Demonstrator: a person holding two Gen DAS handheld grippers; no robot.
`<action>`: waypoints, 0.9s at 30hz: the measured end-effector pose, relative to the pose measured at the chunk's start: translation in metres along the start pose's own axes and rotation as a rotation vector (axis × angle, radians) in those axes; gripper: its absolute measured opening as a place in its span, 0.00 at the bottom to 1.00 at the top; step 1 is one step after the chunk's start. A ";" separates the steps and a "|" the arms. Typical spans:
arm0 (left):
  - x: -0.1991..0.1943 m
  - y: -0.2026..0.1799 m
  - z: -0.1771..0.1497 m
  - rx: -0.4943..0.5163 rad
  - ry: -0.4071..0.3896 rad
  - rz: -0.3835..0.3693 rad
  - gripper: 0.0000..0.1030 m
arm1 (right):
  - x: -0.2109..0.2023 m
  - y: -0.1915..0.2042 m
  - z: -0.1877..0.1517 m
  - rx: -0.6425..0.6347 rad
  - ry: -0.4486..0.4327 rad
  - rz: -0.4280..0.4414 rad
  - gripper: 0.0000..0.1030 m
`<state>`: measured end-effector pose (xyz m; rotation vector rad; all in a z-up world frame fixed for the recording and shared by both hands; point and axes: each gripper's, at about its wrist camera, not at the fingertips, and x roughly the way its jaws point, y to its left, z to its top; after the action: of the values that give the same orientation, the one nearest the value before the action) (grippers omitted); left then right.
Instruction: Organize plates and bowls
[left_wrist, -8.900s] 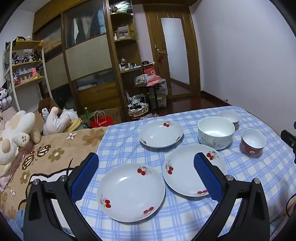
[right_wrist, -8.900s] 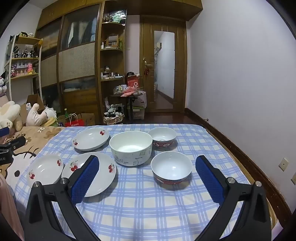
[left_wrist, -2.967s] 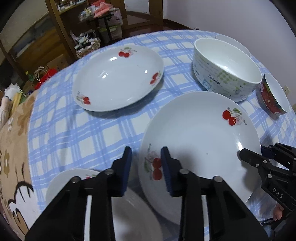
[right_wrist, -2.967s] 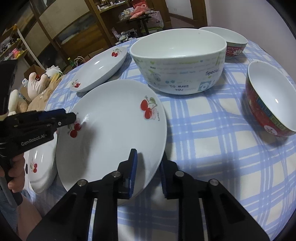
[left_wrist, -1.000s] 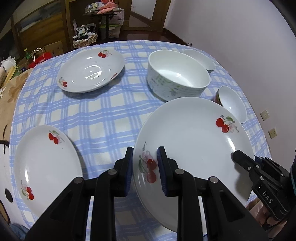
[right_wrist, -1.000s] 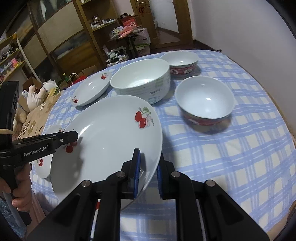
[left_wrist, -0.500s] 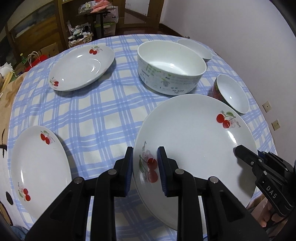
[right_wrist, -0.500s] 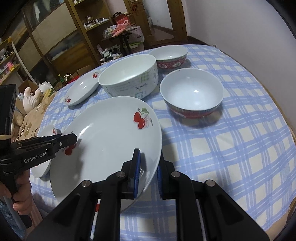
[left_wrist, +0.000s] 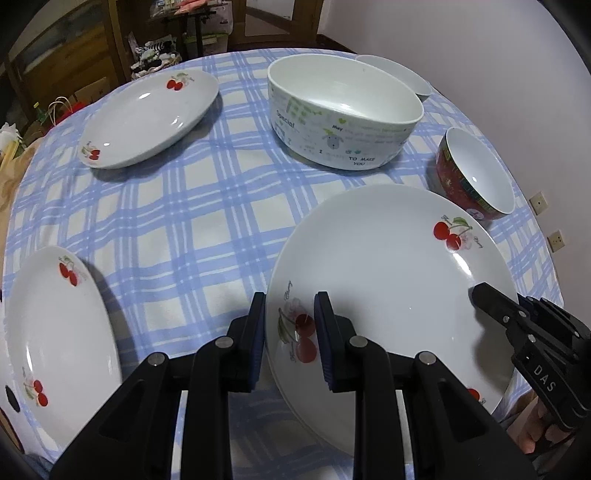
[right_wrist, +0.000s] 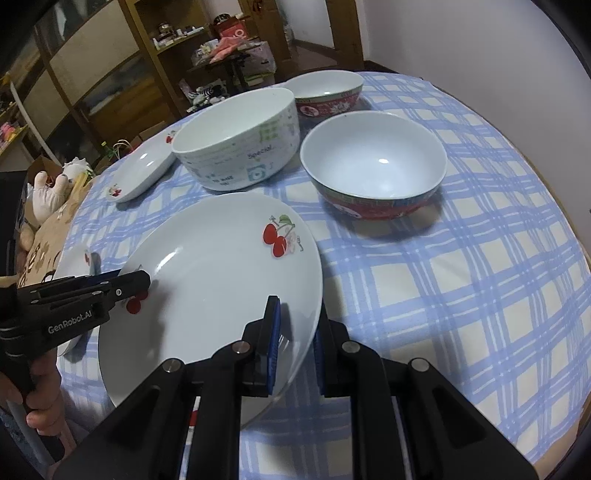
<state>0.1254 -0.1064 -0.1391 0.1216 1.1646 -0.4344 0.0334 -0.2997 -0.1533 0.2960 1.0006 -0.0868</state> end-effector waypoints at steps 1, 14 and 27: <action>0.002 0.000 0.000 0.005 0.003 0.002 0.23 | 0.002 0.000 0.000 0.003 0.004 -0.001 0.17; 0.021 -0.001 -0.003 0.038 0.042 0.018 0.24 | 0.015 0.000 -0.003 0.007 0.036 -0.022 0.18; 0.025 -0.002 -0.005 0.050 0.059 0.008 0.26 | 0.015 -0.002 -0.003 0.030 0.039 -0.022 0.18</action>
<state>0.1286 -0.1130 -0.1631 0.1837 1.2113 -0.4550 0.0393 -0.2995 -0.1677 0.3154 1.0420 -0.1170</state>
